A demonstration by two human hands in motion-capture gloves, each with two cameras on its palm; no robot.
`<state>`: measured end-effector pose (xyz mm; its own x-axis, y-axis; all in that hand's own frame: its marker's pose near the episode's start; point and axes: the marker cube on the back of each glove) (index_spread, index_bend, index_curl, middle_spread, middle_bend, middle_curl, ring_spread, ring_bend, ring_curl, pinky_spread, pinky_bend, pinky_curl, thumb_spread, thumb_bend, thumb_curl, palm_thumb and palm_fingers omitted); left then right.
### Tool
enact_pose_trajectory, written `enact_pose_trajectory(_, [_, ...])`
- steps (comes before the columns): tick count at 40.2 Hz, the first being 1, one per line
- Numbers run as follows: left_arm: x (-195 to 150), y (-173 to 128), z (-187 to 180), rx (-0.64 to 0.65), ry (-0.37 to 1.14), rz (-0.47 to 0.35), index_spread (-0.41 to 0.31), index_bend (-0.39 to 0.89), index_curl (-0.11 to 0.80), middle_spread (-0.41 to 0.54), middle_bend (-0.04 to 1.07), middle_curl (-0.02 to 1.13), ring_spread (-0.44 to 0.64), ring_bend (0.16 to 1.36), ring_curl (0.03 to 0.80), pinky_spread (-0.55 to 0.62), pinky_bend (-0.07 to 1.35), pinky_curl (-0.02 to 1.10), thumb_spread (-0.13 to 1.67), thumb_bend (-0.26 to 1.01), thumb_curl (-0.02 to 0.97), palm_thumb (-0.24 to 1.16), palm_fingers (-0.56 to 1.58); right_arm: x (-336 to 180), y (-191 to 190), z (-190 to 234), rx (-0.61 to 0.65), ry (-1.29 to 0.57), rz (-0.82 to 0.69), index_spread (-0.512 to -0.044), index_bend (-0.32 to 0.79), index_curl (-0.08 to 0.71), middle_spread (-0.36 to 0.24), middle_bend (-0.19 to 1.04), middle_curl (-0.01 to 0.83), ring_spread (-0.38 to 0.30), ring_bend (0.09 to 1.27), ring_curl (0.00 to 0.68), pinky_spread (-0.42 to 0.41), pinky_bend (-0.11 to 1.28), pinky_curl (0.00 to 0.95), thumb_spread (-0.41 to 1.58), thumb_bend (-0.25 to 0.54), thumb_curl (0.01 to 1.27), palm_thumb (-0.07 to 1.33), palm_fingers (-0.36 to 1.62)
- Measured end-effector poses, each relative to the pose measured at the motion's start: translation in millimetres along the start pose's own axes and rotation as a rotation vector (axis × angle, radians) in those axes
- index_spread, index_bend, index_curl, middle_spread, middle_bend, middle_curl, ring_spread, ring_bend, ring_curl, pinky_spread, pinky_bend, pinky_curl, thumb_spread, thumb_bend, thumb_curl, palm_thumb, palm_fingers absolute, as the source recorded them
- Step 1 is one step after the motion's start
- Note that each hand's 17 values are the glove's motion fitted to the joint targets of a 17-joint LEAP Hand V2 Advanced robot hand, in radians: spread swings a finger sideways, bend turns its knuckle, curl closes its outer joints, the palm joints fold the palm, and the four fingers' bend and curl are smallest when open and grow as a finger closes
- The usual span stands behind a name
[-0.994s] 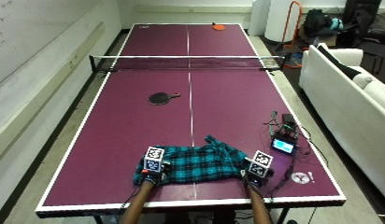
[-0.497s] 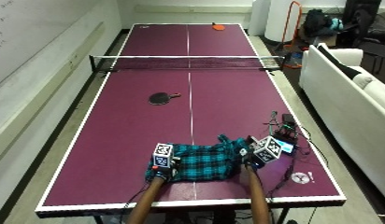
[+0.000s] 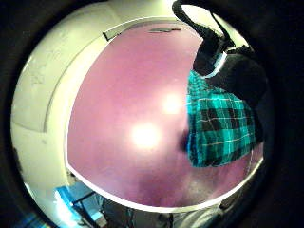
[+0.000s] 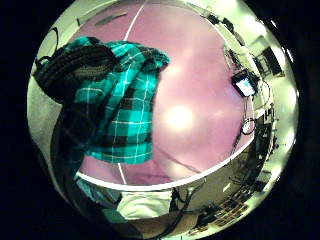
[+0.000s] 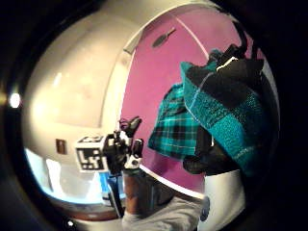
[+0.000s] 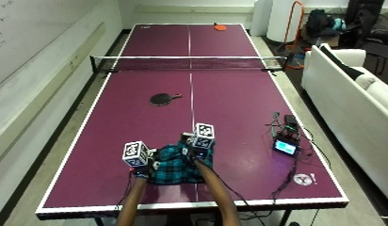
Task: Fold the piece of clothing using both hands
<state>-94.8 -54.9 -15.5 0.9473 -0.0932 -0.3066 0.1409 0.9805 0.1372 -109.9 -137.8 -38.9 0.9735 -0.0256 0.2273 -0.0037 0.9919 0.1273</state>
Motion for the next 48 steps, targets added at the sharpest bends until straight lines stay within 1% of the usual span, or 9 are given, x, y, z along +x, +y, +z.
enact_pose_trajectory(3, [-14.4, 2.3, 1.9, -0.038, 0.047, -0.017, -0.118, 0.11, 0.324, -0.088, 0.21, 0.36, 0.02, 0.61, 0.348, 0.20, 0.39, 0.39, 1.49, 0.06, 0.178, 0.22, 0.60, -48.3, 18.4, -4.5, -0.028, -0.015, -0.033, -0.329, 0.09, 0.205, -0.214, 0.50, 0.505, -0.225, 0.84, 0.513, -0.307, 0.56, 0.426, 0.77, -0.028, 0.51, 0.93, 1.15])
enact_pose_trajectory(8, [-26.4, 14.9, -11.8, 0.008, 0.028, -0.048, -0.120, 0.11, 0.314, -0.098, 0.20, 0.37, 0.00, 0.60, 0.348, 0.18, 0.38, 0.39, 1.51, 0.07, 0.183, 0.24, 0.61, -80.0, 14.5, 27.5, -0.040, 0.014, -0.108, -0.329, 0.09, 0.209, -0.217, 0.50, 0.506, -0.225, 0.83, 0.511, -0.311, 0.55, 0.426, 0.77, -0.027, 0.52, 0.93, 1.16])
enact_pose_trajectory(15, [-32.3, 20.4, -7.2, -0.013, 0.056, -0.044, -0.121, 0.12, 0.304, -0.104, 0.19, 0.38, 0.00, 0.59, 0.347, 0.18, 0.37, 0.39, 1.52, 0.08, 0.190, 0.26, 0.61, -96.8, 18.9, 50.9, -0.068, 0.041, -0.146, -0.329, 0.10, 0.218, -0.219, 0.50, 0.506, -0.225, 0.82, 0.510, -0.314, 0.53, 0.424, 0.76, -0.029, 0.54, 0.92, 1.17])
enact_pose_trajectory(21, [-39.1, 12.1, 5.3, -0.014, 0.054, -0.051, -0.121, 0.12, 0.298, -0.107, 0.18, 0.38, 0.00, 0.58, 0.346, 0.18, 0.37, 0.39, 1.53, 0.08, 0.192, 0.27, 0.61, -94.0, 29.0, 43.5, -0.102, -0.123, -0.226, -0.330, 0.06, 0.204, -0.229, 0.48, 0.499, -0.229, 0.82, 0.508, -0.293, 0.52, 0.422, 0.79, -0.057, 0.54, 0.85, 1.09])
enact_pose_trajectory(24, [-49.0, -8.3, 30.2, 0.021, 0.057, -0.037, -0.121, 0.12, 0.297, -0.101, 0.18, 0.38, 0.00, 0.58, 0.347, 0.18, 0.37, 0.39, 1.53, 0.08, 0.192, 0.27, 0.61, -83.2, 36.0, 31.3, -0.108, -0.211, -0.238, -0.328, 0.05, 0.198, -0.219, 0.41, 0.483, -0.233, 0.76, 0.496, -0.220, 0.53, 0.433, 0.92, -0.083, 0.49, 0.72, 0.90])
enact_pose_trajectory(29, [-33.2, -4.5, 12.1, 0.085, -0.001, -0.009, -0.121, 0.13, 0.297, -0.099, 0.18, 0.38, 0.01, 0.57, 0.345, 0.19, 0.36, 0.39, 1.53, 0.08, 0.197, 0.28, 0.60, -55.5, 41.5, 8.5, -0.074, -0.232, -0.268, -0.324, 0.08, 0.190, -0.189, 0.38, 0.468, -0.210, 0.67, 0.466, -0.128, 0.53, 0.424, 1.05, -0.062, 0.43, 0.60, 0.80])
enact_pose_trajectory(34, [-31.2, -25.0, 38.7, 0.106, -0.007, 0.029, -0.121, 0.13, 0.298, -0.092, 0.18, 0.38, 0.02, 0.56, 0.343, 0.20, 0.35, 0.39, 1.53, 0.08, 0.199, 0.28, 0.59, -12.1, 47.0, -9.4, -0.102, 0.028, -0.203, -0.324, 0.15, 0.219, -0.157, 0.36, 0.459, -0.136, 0.52, 0.428, 0.009, 0.48, 0.412, 1.13, -0.045, 0.39, 0.52, 0.68])
enact_pose_trajectory(40, [-11.7, -35.4, 45.7, 0.135, -0.037, 0.083, -0.121, 0.13, 0.301, -0.090, 0.17, 0.38, 0.03, 0.55, 0.343, 0.21, 0.35, 0.39, 1.52, 0.07, 0.200, 0.28, 0.59, 63.3, 19.4, -1.2, 0.019, 0.402, -0.063, -0.349, 0.20, 0.273, -0.125, 0.27, 0.426, -0.046, 0.33, 0.369, 0.147, 0.43, 0.389, 1.22, -0.030, 0.34, 0.45, 0.46])
enact_pose_trajectory(48, [9.2, -32.4, 42.7, 0.140, -0.049, 0.122, -0.121, 0.14, 0.306, -0.089, 0.17, 0.37, 0.04, 0.54, 0.341, 0.22, 0.34, 0.39, 1.50, 0.06, 0.206, 0.27, 0.58, 100.5, 19.6, -1.3, 0.017, 0.363, 0.022, -0.361, 0.19, 0.304, -0.107, 0.20, 0.396, 0.018, 0.23, 0.310, 0.226, 0.37, 0.344, 1.29, -0.010, 0.31, 0.44, 0.42])
